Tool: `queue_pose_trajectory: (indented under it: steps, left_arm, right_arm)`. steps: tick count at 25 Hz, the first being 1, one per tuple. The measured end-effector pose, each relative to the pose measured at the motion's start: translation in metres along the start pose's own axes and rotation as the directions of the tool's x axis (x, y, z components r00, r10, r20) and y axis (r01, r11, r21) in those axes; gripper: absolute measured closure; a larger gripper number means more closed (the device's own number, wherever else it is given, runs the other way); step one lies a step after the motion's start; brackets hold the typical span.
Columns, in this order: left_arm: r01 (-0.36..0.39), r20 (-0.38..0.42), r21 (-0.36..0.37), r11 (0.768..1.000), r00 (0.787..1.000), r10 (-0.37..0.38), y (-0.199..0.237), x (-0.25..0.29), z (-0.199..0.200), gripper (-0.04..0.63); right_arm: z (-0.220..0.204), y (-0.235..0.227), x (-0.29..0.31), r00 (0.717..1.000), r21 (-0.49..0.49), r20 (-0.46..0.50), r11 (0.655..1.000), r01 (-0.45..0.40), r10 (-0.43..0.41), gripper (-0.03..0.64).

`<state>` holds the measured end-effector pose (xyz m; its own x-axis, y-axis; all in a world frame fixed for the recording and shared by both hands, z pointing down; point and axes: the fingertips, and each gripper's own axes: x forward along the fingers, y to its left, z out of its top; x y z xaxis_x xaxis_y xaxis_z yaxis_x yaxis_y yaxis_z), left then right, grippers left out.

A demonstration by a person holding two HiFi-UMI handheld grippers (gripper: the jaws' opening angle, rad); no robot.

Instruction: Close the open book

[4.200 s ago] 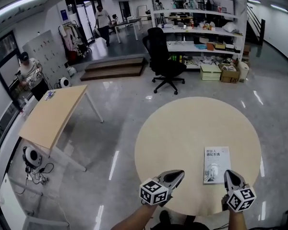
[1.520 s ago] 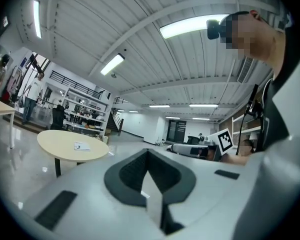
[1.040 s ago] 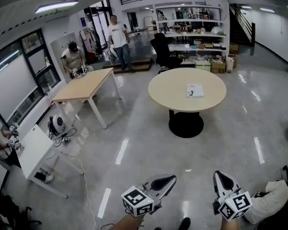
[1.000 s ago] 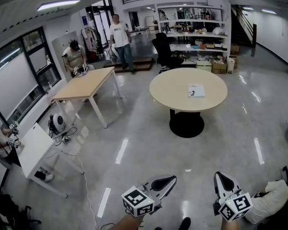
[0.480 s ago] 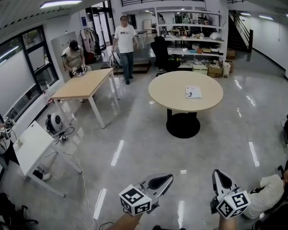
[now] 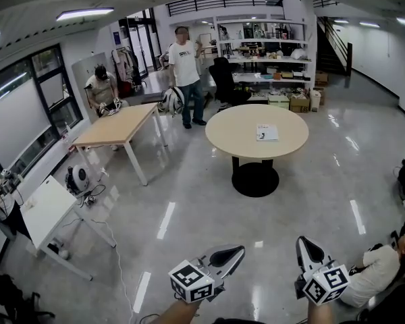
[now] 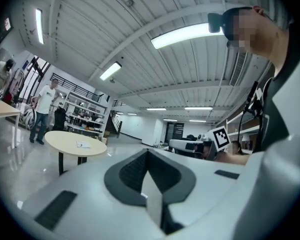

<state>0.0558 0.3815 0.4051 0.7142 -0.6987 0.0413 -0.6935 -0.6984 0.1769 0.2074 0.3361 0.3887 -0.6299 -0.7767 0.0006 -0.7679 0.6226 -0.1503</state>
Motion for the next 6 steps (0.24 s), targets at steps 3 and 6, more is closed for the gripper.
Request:
queue_pose_trajectory:
  steps: [3,6]
  left_arm:
    - [0.001,0.003,0.002,1.0,1.0,-0.001,-0.0035,0.0048,-0.0005,0.612]
    - [0.003,0.003,-0.001,1.0,1.0,-0.003,-0.0103,0.0076,-0.0017,0.612]
  right_arm:
    - [0.0008,-0.0028,-0.0014,1.0,-0.017,-0.002,1.0,-0.007,0.007,0.618]
    - [-0.0013,-0.0072,-0.0078,1.0,-0.013,-0.007,1.0,0.0,0.0,0.618]
